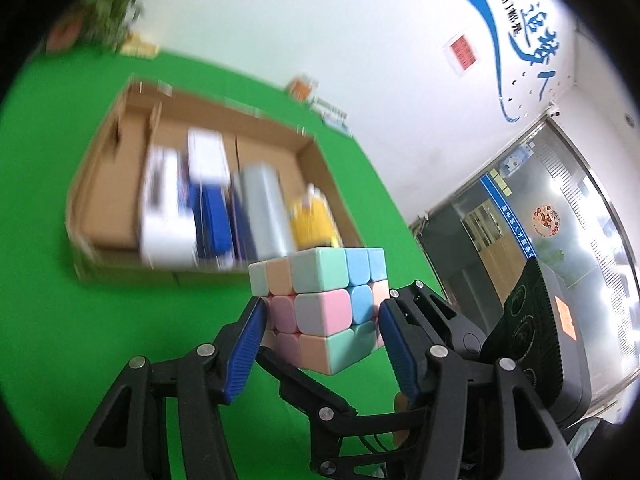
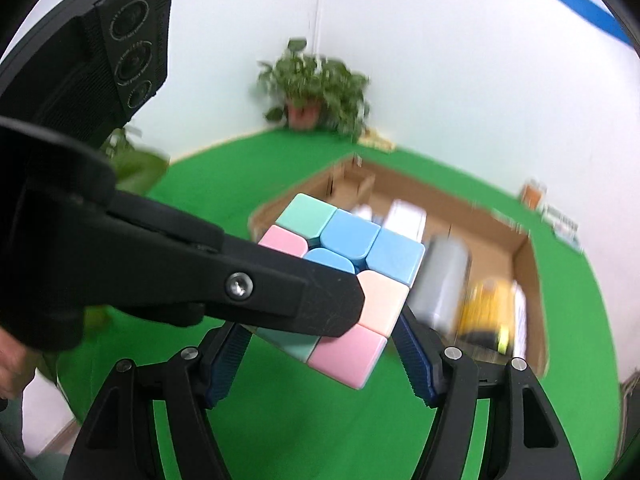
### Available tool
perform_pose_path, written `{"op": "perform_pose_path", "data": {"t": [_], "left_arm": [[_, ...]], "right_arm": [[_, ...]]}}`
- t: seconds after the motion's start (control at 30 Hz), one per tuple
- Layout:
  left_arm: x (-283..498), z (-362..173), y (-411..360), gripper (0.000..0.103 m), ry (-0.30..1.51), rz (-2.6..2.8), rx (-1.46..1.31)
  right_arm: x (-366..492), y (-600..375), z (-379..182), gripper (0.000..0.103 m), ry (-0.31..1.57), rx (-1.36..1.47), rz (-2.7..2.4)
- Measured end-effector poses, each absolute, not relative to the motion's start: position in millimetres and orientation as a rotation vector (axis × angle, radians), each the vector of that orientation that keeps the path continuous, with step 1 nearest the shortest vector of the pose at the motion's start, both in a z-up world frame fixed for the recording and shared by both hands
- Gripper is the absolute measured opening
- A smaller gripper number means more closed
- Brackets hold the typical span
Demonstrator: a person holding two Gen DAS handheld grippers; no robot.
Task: Organize rigid objects
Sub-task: 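Carry the cube into the box corner compartment and release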
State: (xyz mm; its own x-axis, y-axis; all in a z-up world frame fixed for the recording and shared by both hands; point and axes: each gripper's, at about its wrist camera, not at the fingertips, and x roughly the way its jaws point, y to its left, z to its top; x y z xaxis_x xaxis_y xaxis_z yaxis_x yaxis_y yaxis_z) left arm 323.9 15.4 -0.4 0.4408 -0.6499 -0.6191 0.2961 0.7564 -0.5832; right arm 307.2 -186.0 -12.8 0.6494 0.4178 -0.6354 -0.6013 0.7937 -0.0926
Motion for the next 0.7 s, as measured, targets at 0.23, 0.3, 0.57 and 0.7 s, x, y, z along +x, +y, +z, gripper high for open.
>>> {"op": "perform_pose_path", "data": {"t": [0.23, 0.3, 0.57, 0.7], "left_arm": [[372.3, 74.7, 49.3, 0.055, 0.844, -0.582, -0.351], [386.4, 93.2, 58.4, 0.055, 0.828, -0.556, -0.323], [457.4, 72.6, 100.6, 0.055, 0.931, -0.489, -0.354], [490.8, 15.1, 118.0, 0.055, 1.054, -0.451, -0.399]], "right_arm": [[370.2, -150.8, 55.2, 0.067, 0.562, -0.32, 0.615], [388.8, -141.2, 69.1, 0.067, 0.554, -0.304, 0.633], [478.5, -97.6, 52.4, 0.067, 0.689, -0.246, 0.695], [517.5, -81.5, -5.2, 0.067, 0.836, -0.199, 0.716]]}}
